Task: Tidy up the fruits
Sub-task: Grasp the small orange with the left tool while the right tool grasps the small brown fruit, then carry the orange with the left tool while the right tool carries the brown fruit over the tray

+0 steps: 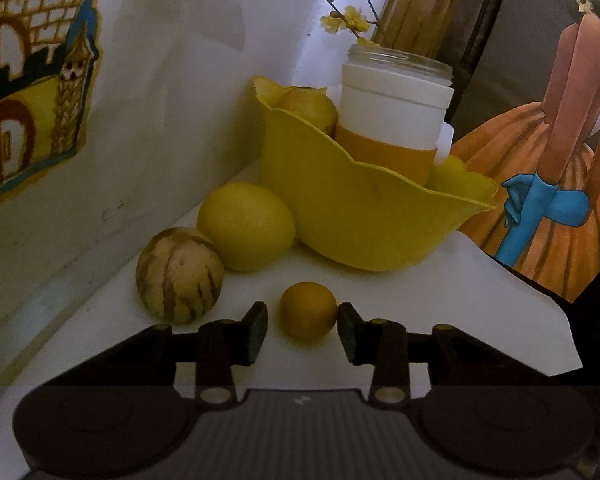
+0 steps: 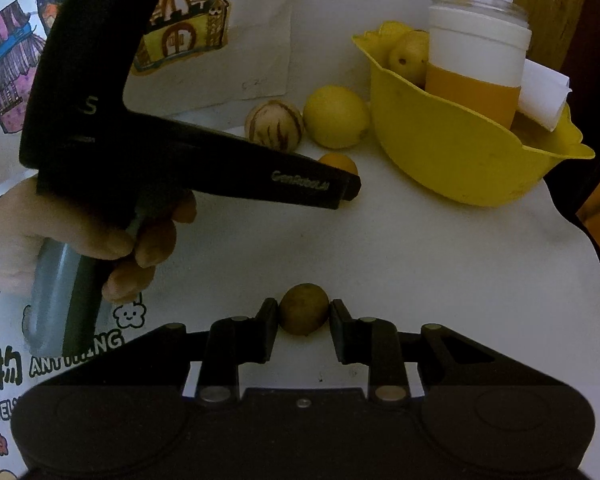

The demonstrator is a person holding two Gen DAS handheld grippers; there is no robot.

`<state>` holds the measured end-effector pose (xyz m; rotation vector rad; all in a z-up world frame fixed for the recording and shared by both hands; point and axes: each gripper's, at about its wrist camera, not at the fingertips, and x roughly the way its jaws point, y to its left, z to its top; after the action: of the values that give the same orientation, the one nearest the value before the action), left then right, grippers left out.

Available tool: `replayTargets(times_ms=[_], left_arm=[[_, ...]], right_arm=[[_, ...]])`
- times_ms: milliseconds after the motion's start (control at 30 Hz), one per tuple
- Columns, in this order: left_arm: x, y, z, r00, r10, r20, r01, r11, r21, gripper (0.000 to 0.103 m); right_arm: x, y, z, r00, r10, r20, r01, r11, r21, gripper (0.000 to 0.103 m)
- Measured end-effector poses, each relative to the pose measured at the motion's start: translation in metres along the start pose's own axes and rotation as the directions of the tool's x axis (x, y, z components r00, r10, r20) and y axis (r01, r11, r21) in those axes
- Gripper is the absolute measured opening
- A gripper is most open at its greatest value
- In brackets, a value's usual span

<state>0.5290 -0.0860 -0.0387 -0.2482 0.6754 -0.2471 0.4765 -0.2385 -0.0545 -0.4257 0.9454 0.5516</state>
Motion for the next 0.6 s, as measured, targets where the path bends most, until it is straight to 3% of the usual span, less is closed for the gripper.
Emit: replayTargets(times_ms=[67,300,600], left_arm=[[0.001,0.001,0.0,1.0,-0.012,0.004,0.012,1.0,-0.008,0.035],[-0.011,0.005,-0.008,0.999,-0.033,-0.003,0.033,0.999,0.0,0.034],[-0.073,0.003,-0.021,0.999,-0.048,-0.011,0.048,0.998,0.042,0.034]], right_arm=[[0.0,-0.001,0.001,1.0,0.004,0.001,-0.004,1.0,0.005,0.031],[-0.002,0.003,-0.002,1.0,0.006,0.012,-0.006,1.0,-0.004,0.03],[-0.029,0.028,-0.02,0.999,0.022,0.039,-0.022,1.0,0.001,0.03]])
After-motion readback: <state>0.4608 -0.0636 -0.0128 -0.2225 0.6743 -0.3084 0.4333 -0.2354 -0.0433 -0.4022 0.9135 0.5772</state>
